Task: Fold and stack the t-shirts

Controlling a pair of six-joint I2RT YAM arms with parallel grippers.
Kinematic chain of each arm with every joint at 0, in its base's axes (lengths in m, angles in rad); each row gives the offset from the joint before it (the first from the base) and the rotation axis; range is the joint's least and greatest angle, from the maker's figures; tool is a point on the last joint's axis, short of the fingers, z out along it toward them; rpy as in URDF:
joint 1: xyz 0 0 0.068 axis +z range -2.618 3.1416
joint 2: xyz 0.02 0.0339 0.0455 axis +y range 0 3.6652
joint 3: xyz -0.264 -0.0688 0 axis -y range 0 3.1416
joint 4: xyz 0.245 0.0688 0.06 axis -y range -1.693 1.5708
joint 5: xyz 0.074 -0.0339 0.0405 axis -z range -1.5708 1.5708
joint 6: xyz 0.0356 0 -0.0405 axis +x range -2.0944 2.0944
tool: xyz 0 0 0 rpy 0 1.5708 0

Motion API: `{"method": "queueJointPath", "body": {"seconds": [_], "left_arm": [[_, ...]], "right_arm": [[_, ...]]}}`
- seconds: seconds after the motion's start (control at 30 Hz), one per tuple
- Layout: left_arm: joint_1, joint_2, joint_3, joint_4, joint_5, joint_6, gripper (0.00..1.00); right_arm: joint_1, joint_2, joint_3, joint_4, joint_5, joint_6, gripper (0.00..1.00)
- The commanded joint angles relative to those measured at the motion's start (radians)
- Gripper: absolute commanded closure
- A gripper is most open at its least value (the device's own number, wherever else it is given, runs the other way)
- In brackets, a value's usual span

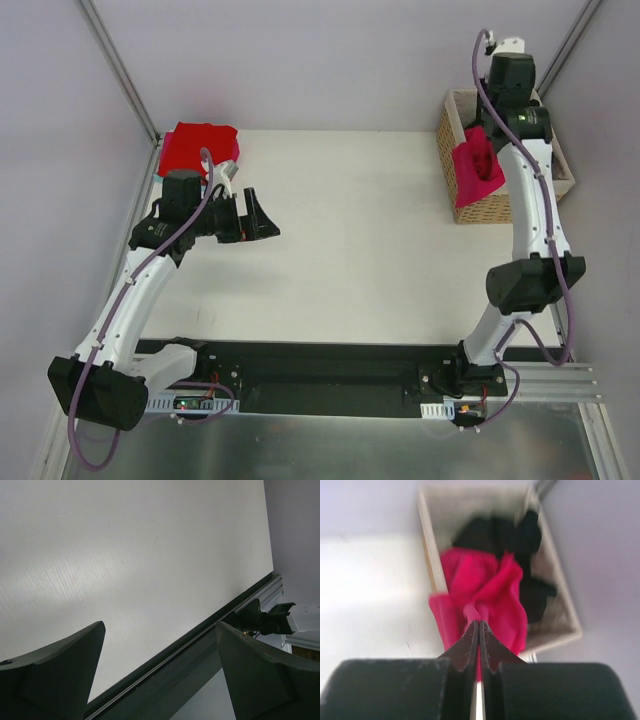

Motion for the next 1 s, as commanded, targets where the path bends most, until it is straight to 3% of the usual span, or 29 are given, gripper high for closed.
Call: {"method": "queueJointPath", "body": {"seconds": [0.0, 0.13, 0.23, 0.37, 0.53, 0.7, 0.97], "left_arm": [[0.007, 0.004, 0.017, 0.027, 0.031, 0.02, 0.08], [0.007, -0.003, 0.005, 0.04, 0.034, 0.014, 0.08], [0.007, -0.011, -0.006, 0.053, 0.041, 0.006, 0.08], [0.007, -0.028, -0.016, 0.062, 0.051, -0.001, 0.08], [0.007, -0.046, -0.032, 0.07, 0.067, -0.009, 0.08], [0.007, -0.065, -0.053, 0.077, 0.085, -0.02, 0.08], [0.007, -0.082, -0.104, 0.088, 0.126, -0.026, 0.08]], "right_arm": [[0.056, -0.216, 0.052, 0.391, -0.051, -0.115, 0.99], [0.08, -0.33, -0.054, 0.803, -0.169, -0.076, 0.99], [0.083, -0.347, 0.023, 0.939, -0.342, 0.064, 0.99], [0.085, -0.278, 0.206, 1.046, -0.477, 0.265, 0.99], [0.085, -0.198, 0.367, 1.263, -0.481, 0.516, 1.0], [0.085, -0.203, 0.375, 1.43, -0.441, 0.674, 1.0], [0.112, -0.206, 0.339, 1.507, -0.546, 0.975, 1.0]]}}
